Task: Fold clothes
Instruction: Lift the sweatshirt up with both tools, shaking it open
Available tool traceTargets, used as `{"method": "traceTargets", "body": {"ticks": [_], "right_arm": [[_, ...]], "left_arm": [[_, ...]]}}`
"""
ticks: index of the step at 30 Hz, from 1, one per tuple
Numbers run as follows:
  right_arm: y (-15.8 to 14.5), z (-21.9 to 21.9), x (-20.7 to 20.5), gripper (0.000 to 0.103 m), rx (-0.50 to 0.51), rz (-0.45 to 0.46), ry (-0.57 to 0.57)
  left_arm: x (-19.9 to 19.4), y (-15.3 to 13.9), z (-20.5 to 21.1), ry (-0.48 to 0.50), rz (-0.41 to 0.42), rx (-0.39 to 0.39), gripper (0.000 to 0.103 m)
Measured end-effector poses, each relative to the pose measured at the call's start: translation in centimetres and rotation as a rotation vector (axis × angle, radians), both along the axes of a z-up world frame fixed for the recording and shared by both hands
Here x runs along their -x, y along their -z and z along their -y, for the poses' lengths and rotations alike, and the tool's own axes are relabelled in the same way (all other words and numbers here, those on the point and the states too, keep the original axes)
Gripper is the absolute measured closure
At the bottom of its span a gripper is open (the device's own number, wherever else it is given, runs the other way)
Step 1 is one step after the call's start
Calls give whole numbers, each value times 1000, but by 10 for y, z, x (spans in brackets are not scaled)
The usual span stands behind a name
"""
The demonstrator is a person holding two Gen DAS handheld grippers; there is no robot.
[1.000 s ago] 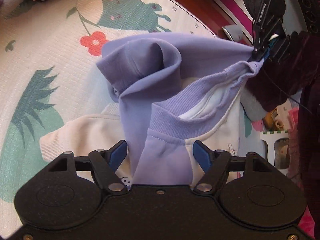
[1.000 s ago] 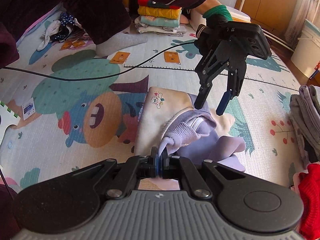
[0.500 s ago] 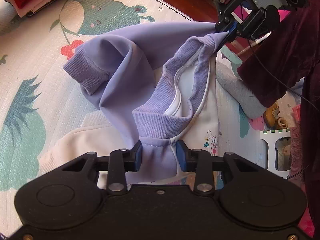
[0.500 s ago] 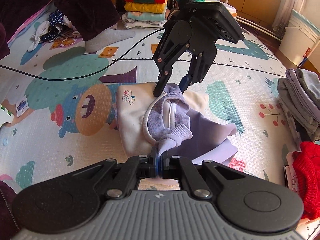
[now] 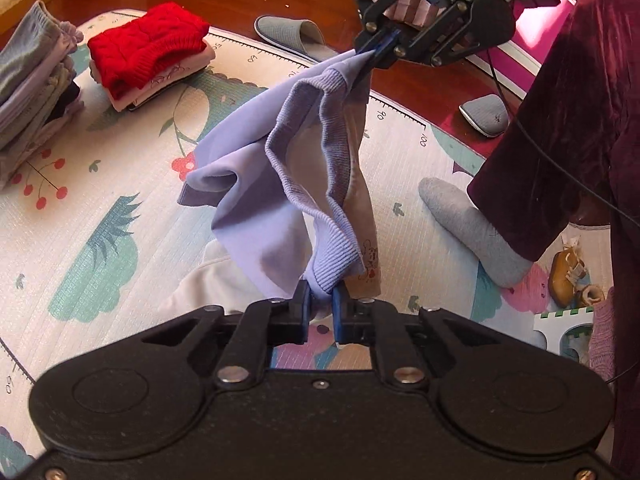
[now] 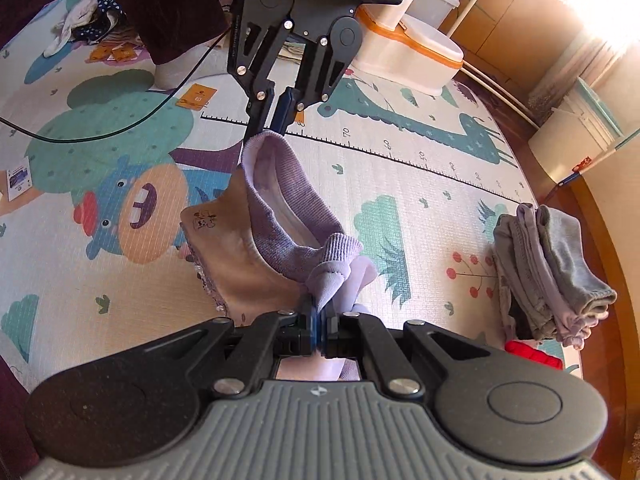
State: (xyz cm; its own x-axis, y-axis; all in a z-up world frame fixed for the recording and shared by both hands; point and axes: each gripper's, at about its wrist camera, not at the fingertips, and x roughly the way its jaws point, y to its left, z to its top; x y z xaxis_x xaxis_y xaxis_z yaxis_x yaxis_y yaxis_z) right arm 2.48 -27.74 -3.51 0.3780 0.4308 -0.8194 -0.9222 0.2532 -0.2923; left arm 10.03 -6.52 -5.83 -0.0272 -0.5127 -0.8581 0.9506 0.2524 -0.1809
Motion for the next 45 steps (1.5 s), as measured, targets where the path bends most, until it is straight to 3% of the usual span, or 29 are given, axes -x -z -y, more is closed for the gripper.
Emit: {"method": "traceTargets", "body": {"ticks": [7, 12, 16, 21, 26, 34, 37, 41, 45], "right_arm": [[-46, -30, 9, 99, 82, 63, 13], [-78, -38, 14, 99, 7, 116, 115], [-94, -41, 18, 99, -36, 150, 174], [-106, -47, 6, 99, -86, 190, 242], [-105, -61, -20, 99, -73, 212, 267], [-101, -74, -89, 99, -72, 266, 353], [-95, -78, -117, 99, -72, 312, 394], [-82, -87, -153, 100, -57, 431, 478], [-63, -99, -175, 100, -29, 646, 519]], "left_arm": [[45, -53, -13, -114, 224, 26, 96], [63, -94, -33, -228, 364, 64, 97], [70, -117, -53, -306, 430, 102, 97], [53, -123, -58, -362, 487, 83, 97], [24, -126, -53, -395, 530, 48, 97], [-45, -123, -54, -476, 589, -21, 97], [-73, -117, -48, -541, 667, -54, 97], [-99, -110, -31, -615, 829, -91, 97], [-109, -101, -22, -607, 898, -119, 97]]}}
